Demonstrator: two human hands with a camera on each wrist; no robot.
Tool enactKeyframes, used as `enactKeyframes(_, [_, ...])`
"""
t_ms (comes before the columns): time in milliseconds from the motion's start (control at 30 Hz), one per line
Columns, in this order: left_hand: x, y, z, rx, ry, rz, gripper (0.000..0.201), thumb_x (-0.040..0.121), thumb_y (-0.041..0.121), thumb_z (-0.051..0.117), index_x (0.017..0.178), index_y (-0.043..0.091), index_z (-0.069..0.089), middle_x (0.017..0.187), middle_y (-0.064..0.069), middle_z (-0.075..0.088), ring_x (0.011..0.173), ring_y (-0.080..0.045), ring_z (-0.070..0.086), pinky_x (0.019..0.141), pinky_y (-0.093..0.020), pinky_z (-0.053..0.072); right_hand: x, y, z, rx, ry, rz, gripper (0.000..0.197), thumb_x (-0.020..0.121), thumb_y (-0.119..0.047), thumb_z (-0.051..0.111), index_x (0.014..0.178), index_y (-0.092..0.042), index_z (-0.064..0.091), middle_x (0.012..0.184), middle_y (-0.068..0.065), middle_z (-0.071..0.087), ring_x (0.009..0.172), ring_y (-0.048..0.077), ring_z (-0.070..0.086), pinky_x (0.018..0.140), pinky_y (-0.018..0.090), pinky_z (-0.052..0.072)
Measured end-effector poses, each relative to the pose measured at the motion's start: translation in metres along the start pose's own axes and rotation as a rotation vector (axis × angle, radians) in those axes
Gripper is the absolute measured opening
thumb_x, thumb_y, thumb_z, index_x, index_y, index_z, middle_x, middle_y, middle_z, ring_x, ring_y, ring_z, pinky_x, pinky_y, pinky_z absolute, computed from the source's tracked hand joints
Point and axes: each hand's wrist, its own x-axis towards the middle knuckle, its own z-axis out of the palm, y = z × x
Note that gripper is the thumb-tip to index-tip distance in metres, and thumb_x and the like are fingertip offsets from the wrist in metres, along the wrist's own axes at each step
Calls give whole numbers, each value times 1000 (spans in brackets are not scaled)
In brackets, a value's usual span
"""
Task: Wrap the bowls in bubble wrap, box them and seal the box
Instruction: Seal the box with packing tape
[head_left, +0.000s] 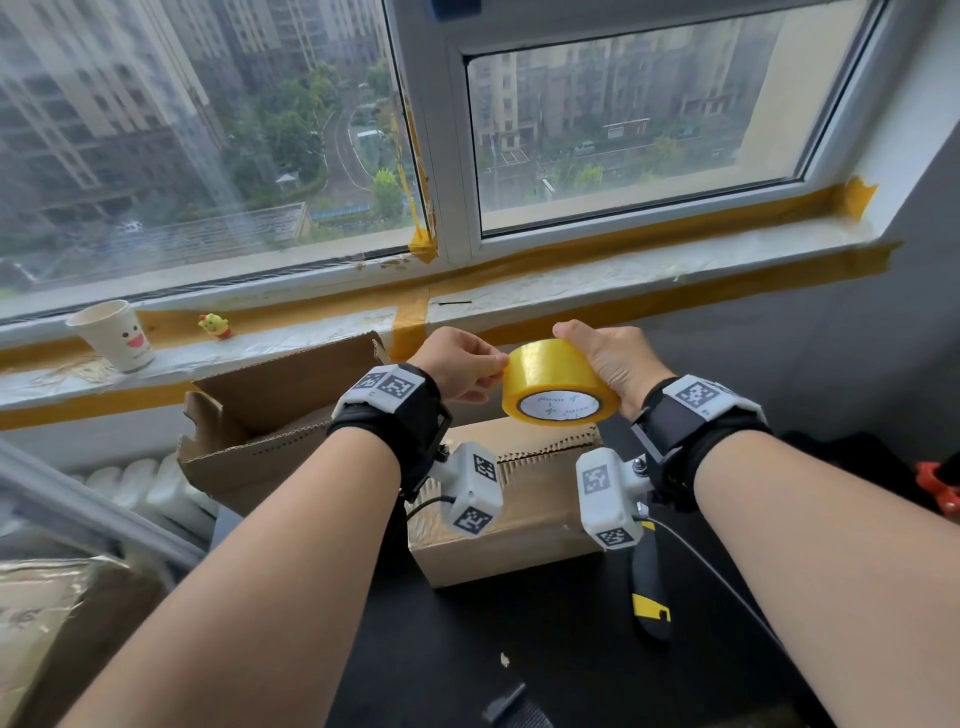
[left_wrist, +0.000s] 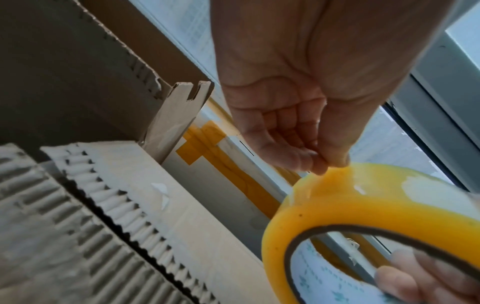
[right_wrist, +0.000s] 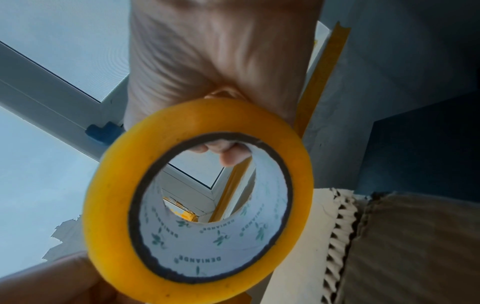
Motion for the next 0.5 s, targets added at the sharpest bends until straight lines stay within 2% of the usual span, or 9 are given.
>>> enactKeyframes(167, [-5,3,5,90,-32,43,19,99,24,52,82,18,60,84,-1,59,78,-13,52,66,-22,48,-3,-1,-2,12,-10,24,28,80,-36,73,76,-11,62,80,13,63,71,26,58,69,39,49])
enactKeyframes(300, [-8,8,7,143,-48,83,21,101,18,43,83,15,53,79,-1,52,76,-16,46,64,-23,43,-6,-3,-3,29,-9,27,27,81,-34,72,73,-11,60,74,10,61,65,24,56,66,34,48])
enactKeyframes(400, [-10,14,6,196,-36,113,24,102,16,41,80,15,51,77,-1,49,72,-15,45,63,-24,42,-7,-6,-3,26,-7,24,28,82,-36,71,74,-12,60,73,10,61,64,24,56,66,34,48])
enactKeyframes(500, [-13,18,2,239,-45,118,21,100,15,40,87,9,55,81,-6,51,74,-19,47,65,-27,44,-10,-8,-3,18,-13,7,29,83,-36,70,72,-12,58,73,10,59,63,23,54,63,31,46])
